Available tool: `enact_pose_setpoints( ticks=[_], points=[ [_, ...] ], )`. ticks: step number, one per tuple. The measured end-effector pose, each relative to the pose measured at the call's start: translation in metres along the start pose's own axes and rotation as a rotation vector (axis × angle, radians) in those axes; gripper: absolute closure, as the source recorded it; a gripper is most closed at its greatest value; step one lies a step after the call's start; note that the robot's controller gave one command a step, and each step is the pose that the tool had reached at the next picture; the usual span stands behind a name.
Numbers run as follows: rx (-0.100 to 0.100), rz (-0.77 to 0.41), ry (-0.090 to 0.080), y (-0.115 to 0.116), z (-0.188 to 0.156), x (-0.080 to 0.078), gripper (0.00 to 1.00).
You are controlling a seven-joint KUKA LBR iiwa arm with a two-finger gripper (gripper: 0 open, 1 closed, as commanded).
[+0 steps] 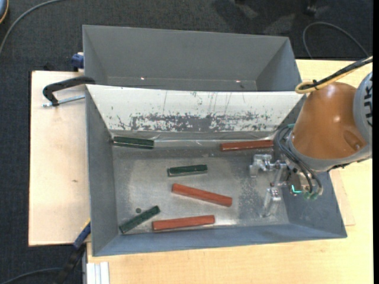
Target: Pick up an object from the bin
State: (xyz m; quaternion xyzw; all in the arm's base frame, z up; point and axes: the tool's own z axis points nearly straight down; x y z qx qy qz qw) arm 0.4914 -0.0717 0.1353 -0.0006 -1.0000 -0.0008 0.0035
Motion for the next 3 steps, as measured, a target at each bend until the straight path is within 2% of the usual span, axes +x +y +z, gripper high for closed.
enact_pose_setpoints(
  ticks=[1, 2, 3],
  points=[
    [-0.004, -0.015, 0.0, 0.069, 0.069, -0.004, 0.0],
    [0.001, -0.009, -0.006, 0.064, 0.065, -0.005, 1.0],
    [0.002, -0.072, -0.021, 0.072, -0.07, -0.002, 1.0]
  ],
)
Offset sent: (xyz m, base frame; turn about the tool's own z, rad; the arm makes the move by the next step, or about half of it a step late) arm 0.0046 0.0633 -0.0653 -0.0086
